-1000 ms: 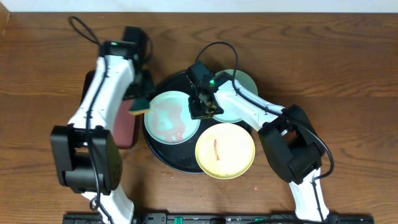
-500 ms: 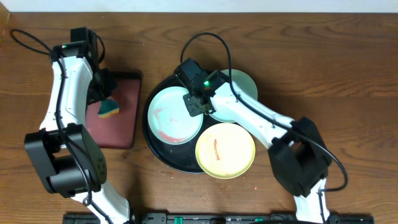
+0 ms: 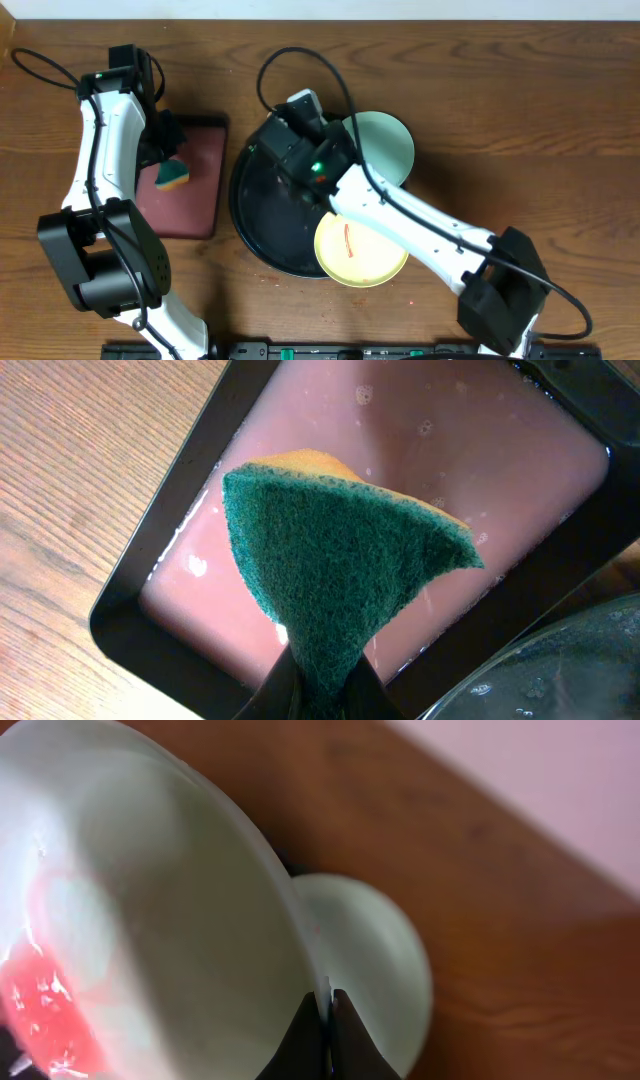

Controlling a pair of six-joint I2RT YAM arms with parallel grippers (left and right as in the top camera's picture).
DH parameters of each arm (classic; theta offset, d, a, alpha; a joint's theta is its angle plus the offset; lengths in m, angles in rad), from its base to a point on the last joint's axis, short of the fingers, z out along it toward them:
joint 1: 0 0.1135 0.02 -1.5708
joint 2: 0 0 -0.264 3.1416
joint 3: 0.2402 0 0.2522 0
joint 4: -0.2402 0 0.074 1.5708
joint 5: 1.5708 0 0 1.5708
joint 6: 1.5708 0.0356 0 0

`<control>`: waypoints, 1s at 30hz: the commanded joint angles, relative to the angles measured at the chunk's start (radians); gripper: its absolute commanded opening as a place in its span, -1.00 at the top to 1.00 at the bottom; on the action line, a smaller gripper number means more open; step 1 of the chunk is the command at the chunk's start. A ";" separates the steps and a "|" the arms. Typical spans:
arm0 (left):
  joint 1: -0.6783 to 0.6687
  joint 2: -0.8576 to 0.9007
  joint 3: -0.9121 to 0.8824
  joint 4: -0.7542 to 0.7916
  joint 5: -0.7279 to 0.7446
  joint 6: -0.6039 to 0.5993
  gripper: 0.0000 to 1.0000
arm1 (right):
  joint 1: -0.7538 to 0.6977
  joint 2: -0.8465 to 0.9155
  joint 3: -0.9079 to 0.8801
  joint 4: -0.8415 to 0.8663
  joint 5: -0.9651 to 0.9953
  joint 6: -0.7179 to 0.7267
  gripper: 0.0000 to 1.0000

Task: Clean dirty plates on tray and stack at the side
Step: 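Carry the cleaned plate with right gripper to the table's right side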

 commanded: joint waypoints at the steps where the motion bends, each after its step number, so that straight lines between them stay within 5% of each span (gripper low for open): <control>1: 0.003 0.001 0.022 0.001 0.004 0.009 0.85 | 0.043 -0.026 0.021 0.022 0.259 -0.048 0.98; 18: 0.003 0.001 0.022 0.001 0.004 0.009 0.85 | 0.177 -0.026 0.021 0.094 0.613 -0.097 0.98; 25: 0.003 0.001 0.022 0.001 0.004 0.009 0.85 | 0.175 -0.026 0.021 0.089 0.577 -0.097 0.98; 30: 0.002 0.001 0.021 0.001 0.014 0.009 0.85 | 0.145 -0.026 0.021 0.023 0.296 -0.096 0.98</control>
